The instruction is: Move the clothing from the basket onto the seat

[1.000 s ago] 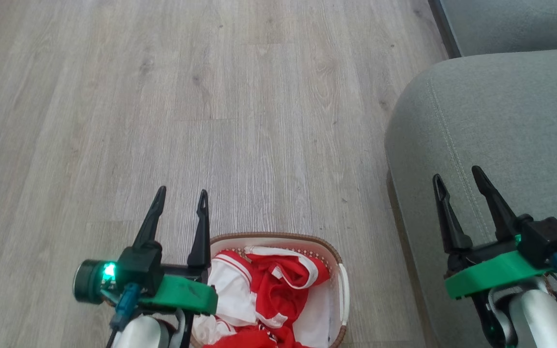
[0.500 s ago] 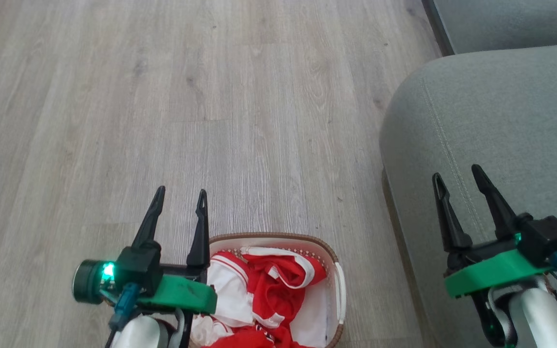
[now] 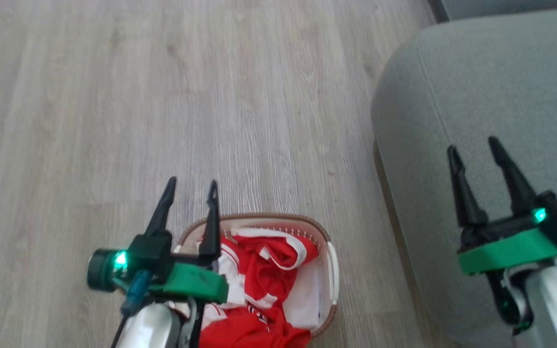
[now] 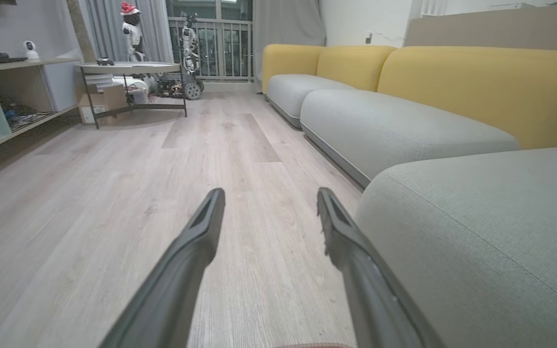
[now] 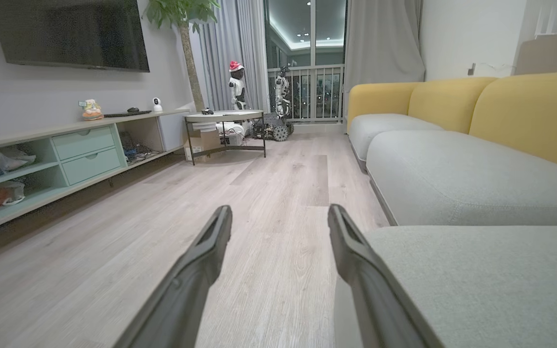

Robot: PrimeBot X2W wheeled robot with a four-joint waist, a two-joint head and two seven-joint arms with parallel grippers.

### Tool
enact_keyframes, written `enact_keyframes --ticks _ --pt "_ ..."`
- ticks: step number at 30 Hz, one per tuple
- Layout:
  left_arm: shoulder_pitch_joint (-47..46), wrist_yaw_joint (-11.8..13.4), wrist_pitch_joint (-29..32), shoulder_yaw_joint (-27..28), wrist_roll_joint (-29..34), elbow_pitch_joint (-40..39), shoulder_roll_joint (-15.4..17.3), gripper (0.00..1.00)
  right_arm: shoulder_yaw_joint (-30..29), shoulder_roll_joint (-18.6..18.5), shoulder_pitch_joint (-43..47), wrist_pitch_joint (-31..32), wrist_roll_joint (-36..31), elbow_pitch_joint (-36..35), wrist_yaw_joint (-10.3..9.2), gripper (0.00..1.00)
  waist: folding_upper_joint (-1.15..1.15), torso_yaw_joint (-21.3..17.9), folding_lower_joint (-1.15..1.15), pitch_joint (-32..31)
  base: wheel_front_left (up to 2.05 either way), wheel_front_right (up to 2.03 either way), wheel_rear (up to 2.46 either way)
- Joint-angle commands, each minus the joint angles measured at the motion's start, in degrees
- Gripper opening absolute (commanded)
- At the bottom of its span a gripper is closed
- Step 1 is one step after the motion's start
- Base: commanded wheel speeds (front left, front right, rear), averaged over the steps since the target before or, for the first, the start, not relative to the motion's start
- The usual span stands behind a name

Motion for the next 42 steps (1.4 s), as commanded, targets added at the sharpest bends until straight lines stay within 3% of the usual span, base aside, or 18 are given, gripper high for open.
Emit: enact_keyframes --ticks 1,11,32,42 --pt "-2.77 0.33 -0.55 1.36 -0.22 -1.48 0.41 1.00 0.58 -1.18 -2.63 -0.38 0.31 -2.36 -0.01 1.00 0.00 -0.64 0.00 1.38 0.00 0.00 0.00" --pt "-8.97 2.27 -0.55 -3.42 -3.16 7.08 0.41 1.00 -0.32 -4.53 -6.54 -0.38 3.31 -5.96 -0.01 1.00 0.00 -3.35 0.00 9.54 0.00 0.00 0.00" --pt "-26.42 -0.21 -0.55 -12.34 -20.18 40.33 0.41 1.00 -3.09 -8.19 -16.84 -0.38 7.52 -12.39 -0.01 1.00 0.00 -8.75 0.00 26.74 0.00 0.00 0.00" --pt "-37.15 -0.67 -0.31 -20.84 -28.81 52.11 0.41 1.00 -6.67 -9.05 -21.71 -0.38 9.64 -18.47 -0.01 1.00 0.00 -9.61 0.00 37.02 0.00 0.00 0.00"
